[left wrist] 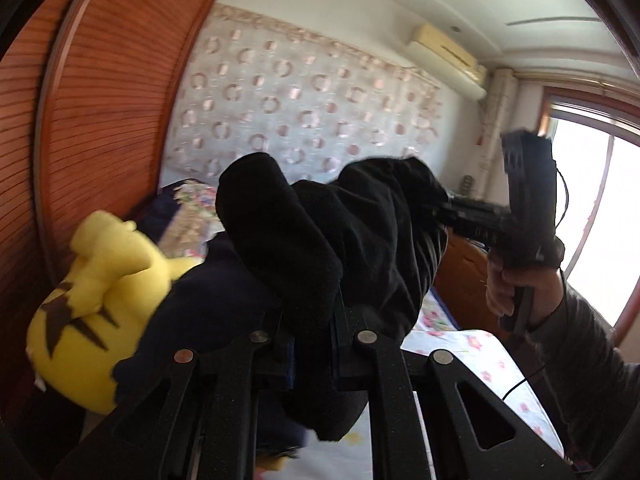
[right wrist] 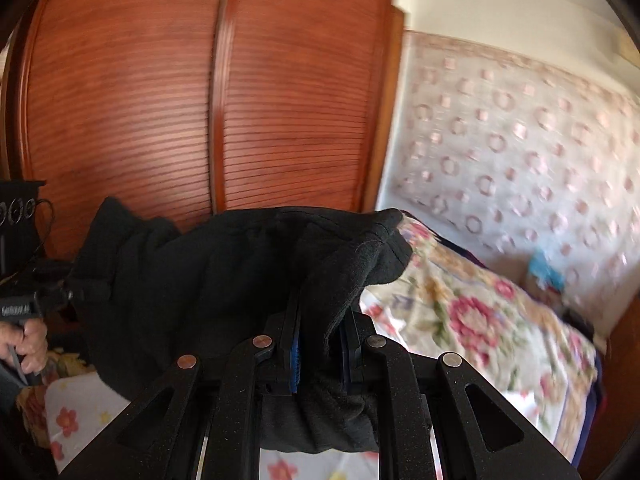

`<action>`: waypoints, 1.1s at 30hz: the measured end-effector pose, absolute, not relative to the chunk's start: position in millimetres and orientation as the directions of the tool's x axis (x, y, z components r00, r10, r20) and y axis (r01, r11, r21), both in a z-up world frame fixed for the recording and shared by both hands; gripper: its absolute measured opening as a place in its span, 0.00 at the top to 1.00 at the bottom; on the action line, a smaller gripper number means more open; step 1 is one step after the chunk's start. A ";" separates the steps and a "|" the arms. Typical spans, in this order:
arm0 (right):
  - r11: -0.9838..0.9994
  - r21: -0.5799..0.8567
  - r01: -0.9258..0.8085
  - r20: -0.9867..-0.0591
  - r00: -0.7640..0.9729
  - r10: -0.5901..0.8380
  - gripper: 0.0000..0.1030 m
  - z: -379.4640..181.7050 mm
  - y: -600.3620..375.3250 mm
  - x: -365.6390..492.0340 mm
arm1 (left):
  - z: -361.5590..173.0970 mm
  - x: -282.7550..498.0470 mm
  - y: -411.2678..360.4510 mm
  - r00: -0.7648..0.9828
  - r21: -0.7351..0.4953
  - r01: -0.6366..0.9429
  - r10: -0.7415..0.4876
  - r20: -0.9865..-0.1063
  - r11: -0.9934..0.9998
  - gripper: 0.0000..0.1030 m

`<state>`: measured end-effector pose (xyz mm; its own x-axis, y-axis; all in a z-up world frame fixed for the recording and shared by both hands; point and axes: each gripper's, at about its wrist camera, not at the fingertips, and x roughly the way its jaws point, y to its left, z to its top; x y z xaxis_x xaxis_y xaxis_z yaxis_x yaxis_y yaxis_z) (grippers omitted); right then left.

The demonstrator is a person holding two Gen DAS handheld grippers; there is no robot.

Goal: Fold small clothes
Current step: 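Lift the folded shirt with both tools and carry it onto the clothes stack, then open both tools and release the shirt on top of the stack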

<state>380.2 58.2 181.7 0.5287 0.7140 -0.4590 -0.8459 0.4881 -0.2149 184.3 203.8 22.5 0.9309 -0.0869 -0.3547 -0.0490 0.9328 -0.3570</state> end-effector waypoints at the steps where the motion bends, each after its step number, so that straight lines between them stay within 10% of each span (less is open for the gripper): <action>1: 0.462 -0.229 -0.857 -0.475 0.513 0.715 0.86 180.7 75.6 389.2 | 12.3 181.7 207.5 0.929 -0.372 -0.076 -0.069 -0.363 0.925 0.88; 14: 0.500 -0.246 -0.830 -0.573 0.540 0.616 0.69 166.3 182.1 485.2 | -53.1 187.2 232.9 0.864 -0.403 -0.264 0.028 -0.503 0.876 0.87; 20: 0.464 -0.195 -0.864 -0.563 0.486 0.669 0.60 145.7 139.2 443.1 | -48.9 172.7 236.3 0.865 -0.353 -0.270 0.065 -0.498 0.896 0.65; 24: 0.448 -0.158 -0.880 -0.607 0.445 0.659 0.60 119.1 130.8 443.7 | -37.6 158.0 233.2 0.891 -0.321 -0.253 0.091 -0.444 0.913 0.21; 33: 0.551 -0.053 -0.833 -0.606 0.466 0.645 0.57 96.0 122.0 467.3 | -5.9 130.4 223.4 0.893 -0.189 -0.303 0.208 -0.400 0.934 0.19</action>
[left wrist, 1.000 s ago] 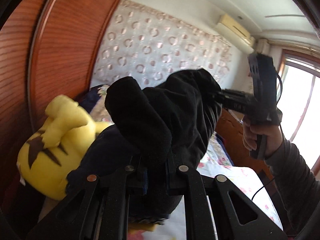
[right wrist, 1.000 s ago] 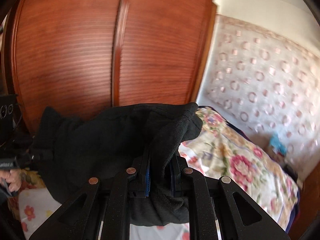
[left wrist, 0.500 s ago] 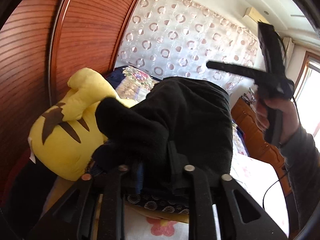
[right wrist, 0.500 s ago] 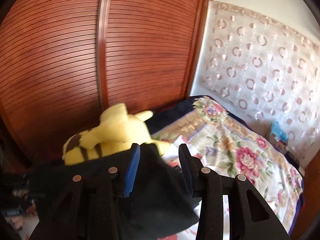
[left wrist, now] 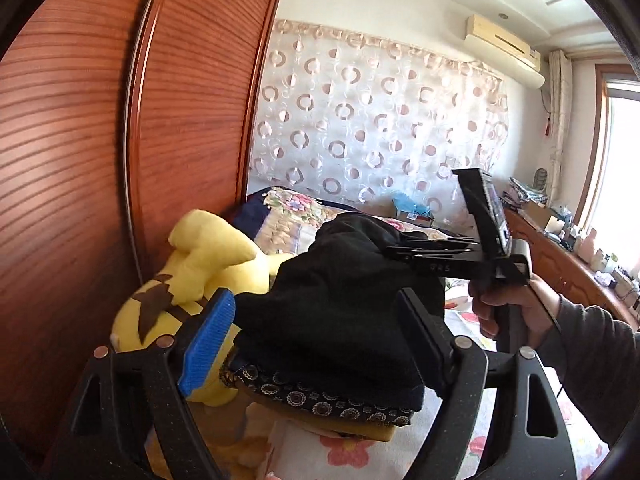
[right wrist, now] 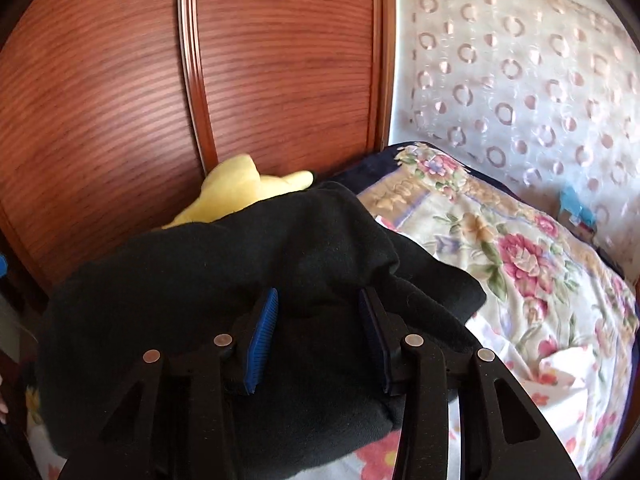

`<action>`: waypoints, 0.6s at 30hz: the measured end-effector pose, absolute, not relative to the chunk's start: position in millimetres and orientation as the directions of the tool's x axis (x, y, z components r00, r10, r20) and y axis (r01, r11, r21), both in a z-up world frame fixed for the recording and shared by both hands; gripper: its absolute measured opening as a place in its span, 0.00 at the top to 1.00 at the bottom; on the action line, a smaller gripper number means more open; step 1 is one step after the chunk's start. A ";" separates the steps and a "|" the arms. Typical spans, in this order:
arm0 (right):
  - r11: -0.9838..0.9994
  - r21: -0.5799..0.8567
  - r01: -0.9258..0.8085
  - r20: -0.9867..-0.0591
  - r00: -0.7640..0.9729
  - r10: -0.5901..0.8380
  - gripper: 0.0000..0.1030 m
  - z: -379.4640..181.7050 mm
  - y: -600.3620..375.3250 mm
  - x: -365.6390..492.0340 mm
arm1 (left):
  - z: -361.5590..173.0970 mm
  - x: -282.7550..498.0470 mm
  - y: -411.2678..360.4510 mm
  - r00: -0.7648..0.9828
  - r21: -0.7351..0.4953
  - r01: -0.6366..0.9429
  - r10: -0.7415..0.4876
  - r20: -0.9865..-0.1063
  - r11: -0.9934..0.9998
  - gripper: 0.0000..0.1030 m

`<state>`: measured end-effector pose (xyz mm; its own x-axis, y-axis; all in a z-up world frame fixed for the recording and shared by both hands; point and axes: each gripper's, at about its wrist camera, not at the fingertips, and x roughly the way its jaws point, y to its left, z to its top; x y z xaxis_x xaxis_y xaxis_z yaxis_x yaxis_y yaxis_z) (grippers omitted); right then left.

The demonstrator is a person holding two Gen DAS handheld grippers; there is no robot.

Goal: Fold small clothes
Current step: 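Open both tools and release the shirt on top of the stack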

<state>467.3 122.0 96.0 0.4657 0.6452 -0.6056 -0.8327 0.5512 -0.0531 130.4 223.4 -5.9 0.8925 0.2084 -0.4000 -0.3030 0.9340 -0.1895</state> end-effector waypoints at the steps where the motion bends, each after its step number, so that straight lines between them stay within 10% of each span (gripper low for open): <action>1: 0.558 -0.059 -0.828 -0.603 0.475 0.641 0.57 98.0 120.0 461.7 | -4.5 128.3 222.0 0.893 -0.185 -0.295 0.202 -0.402 0.937 0.19; 18: 0.709 -0.038 -0.704 -0.457 0.643 0.615 0.47 111.1 -70.8 239.9 | 19.5 99.9 133.3 0.922 -0.115 -0.125 0.072 -0.381 0.986 0.19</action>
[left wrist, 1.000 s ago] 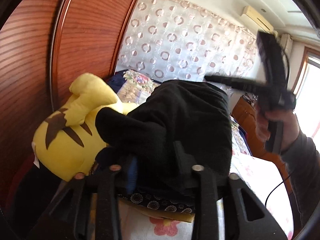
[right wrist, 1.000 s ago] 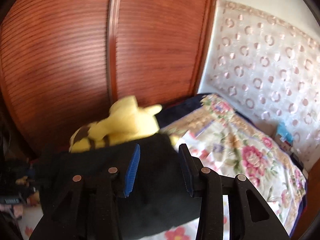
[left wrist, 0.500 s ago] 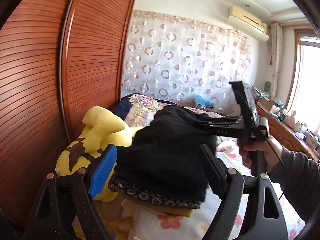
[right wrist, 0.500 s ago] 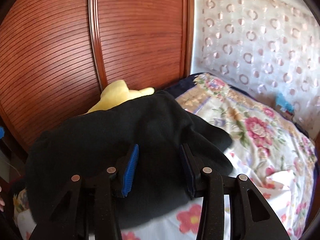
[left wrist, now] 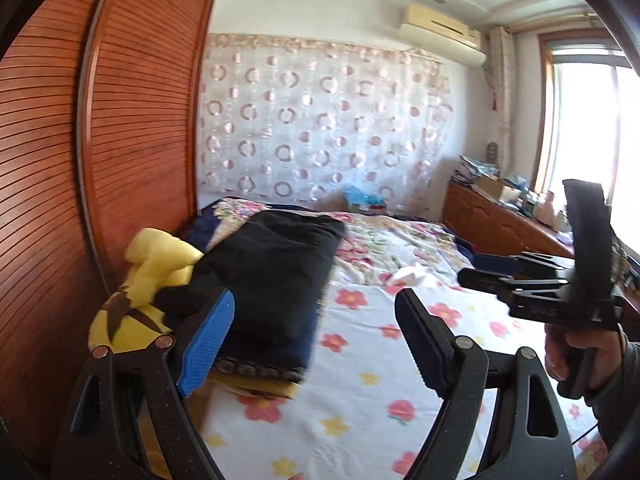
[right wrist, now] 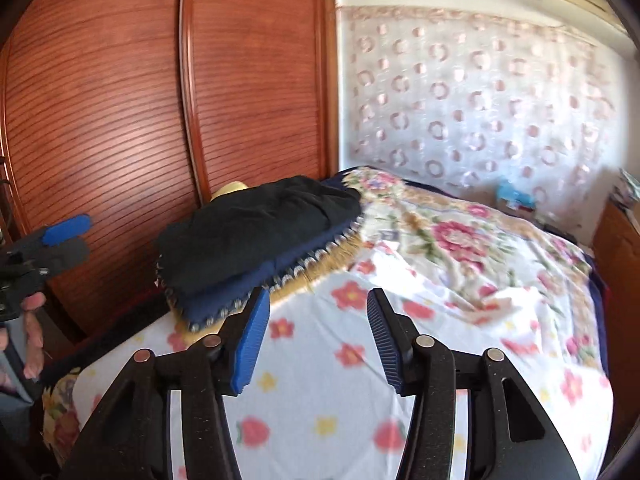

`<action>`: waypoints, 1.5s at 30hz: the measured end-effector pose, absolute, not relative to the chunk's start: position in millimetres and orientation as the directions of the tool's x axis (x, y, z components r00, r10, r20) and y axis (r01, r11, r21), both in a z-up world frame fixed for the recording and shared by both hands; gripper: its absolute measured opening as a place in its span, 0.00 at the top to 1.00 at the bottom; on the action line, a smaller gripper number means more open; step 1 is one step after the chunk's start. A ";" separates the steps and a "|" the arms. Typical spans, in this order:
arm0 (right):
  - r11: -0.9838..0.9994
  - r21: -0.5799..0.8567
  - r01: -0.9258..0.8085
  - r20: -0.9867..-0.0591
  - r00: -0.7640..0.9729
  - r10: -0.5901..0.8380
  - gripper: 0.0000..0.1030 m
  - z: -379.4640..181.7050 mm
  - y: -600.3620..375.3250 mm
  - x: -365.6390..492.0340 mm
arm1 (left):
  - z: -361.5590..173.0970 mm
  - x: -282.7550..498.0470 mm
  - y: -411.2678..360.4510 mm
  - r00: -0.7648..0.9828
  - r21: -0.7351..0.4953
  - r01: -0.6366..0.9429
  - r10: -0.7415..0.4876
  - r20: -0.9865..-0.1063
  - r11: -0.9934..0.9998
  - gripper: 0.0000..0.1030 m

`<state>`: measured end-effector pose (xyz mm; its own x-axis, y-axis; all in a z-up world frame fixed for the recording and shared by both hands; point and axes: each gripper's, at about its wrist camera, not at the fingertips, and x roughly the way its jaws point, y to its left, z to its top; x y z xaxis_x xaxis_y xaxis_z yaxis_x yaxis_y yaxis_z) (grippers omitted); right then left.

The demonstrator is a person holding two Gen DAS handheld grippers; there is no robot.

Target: Fold small clothes

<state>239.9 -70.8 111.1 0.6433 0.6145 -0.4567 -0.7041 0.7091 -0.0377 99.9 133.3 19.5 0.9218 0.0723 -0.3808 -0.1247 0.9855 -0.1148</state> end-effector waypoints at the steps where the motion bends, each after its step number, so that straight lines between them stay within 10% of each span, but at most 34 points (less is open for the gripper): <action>1: 0.722 -0.038 -0.691 -0.448 0.657 0.606 0.45 110.7 -78.4 228.6 | 19.6 99.5 127.0 0.921 -0.113 -0.115 0.063 -0.383 0.987 0.19; 11: 0.827 -0.026 -0.561 -0.365 0.776 0.515 0.26 115.5 -135.5 123.4 | 30.3 87.2 63.1 0.925 -0.092 -0.010 -0.026 -0.379 0.996 0.19; 45: 0.947 0.056 -0.317 -0.259 0.911 0.320 0.25 110.8 -151.3 15.8 | 49.1 73.2 -5.7 0.929 -0.039 0.022 -0.034 -0.368 0.999 0.19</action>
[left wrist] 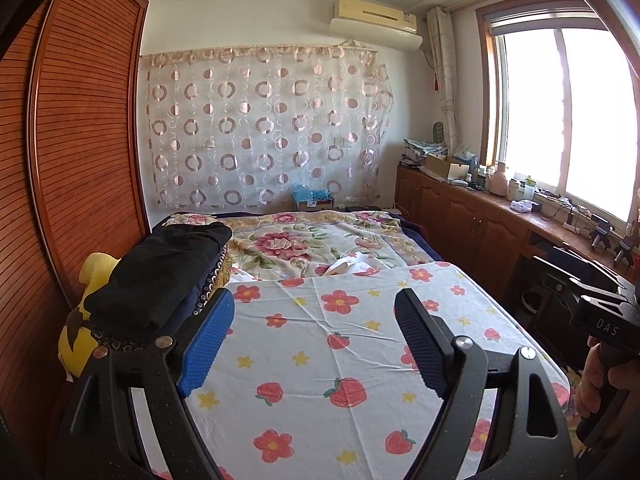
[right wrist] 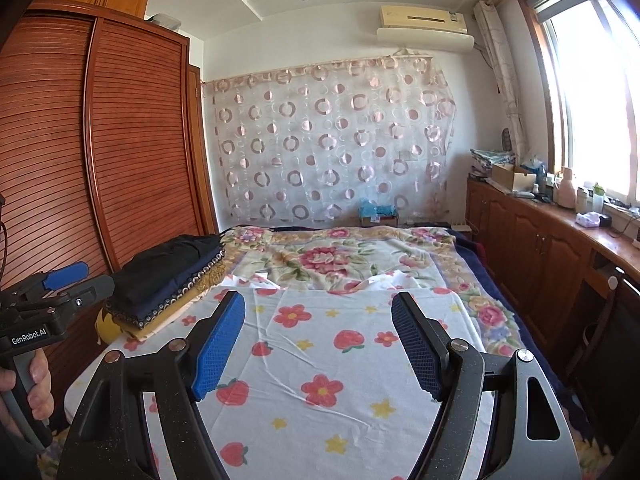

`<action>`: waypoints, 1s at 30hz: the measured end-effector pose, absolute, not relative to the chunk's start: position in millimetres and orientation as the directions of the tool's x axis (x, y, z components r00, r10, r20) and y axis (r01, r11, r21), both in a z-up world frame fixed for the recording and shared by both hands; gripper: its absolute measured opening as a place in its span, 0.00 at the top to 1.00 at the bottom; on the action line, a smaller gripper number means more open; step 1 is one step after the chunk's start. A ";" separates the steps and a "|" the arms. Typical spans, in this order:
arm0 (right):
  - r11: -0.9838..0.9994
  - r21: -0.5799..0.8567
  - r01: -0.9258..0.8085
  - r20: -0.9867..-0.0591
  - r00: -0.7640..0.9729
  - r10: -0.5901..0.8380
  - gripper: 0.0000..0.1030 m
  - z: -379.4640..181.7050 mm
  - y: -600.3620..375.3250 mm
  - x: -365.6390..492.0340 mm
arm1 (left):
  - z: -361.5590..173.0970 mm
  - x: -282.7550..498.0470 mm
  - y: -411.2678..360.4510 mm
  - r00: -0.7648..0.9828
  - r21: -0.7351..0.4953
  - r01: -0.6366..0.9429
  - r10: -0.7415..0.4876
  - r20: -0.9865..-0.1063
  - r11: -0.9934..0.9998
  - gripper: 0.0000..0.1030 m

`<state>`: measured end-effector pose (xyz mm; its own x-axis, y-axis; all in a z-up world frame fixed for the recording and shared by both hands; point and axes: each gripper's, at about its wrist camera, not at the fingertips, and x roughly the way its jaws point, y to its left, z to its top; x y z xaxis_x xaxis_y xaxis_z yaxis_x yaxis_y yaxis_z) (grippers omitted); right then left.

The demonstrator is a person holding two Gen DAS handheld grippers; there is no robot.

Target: Fold small clothes

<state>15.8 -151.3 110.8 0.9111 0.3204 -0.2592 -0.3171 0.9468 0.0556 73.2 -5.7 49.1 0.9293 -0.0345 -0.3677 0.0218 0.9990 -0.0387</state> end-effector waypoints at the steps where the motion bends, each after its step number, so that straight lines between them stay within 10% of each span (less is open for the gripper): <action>1: 0.947 0.056 -0.317 -0.260 0.911 0.321 0.25 111.3 -151.4 15.7 | 49.0 73.5 -5.3 0.929 -0.039 0.023 -0.036 -0.368 0.999 0.19; 30: 0.941 0.050 -0.335 -0.258 0.906 0.336 0.25 111.8 -169.1 23.2 | 48.1 76.5 1.1 0.930 -0.040 0.021 -0.034 -0.365 0.999 0.19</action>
<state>23.2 -169.1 111.8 0.9058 0.3360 -0.2581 -0.3349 0.9410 0.0496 76.5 1.1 48.1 0.9304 -0.0342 -0.3650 0.0210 0.9990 -0.0400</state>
